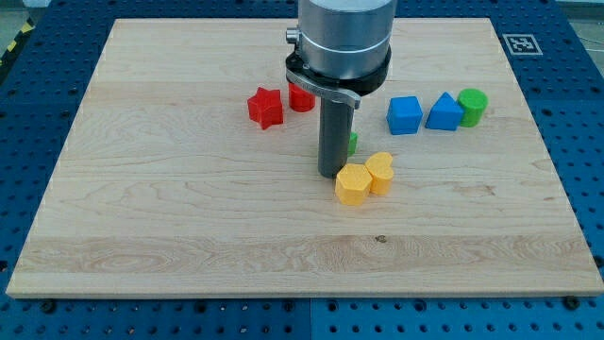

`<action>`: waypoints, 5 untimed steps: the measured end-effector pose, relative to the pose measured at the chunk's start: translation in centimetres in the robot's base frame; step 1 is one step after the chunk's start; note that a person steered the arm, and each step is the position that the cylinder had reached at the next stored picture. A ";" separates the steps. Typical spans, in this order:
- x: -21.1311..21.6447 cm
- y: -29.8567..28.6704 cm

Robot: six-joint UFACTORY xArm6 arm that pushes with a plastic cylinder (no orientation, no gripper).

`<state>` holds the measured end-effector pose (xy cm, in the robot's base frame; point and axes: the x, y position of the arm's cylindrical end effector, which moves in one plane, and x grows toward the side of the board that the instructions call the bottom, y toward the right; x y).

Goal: Move green star away from the yellow hexagon

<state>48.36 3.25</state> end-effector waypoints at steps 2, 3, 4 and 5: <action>-2.2 0.1; -2.9 0.1; -2.9 -0.2; -3.8 -1.5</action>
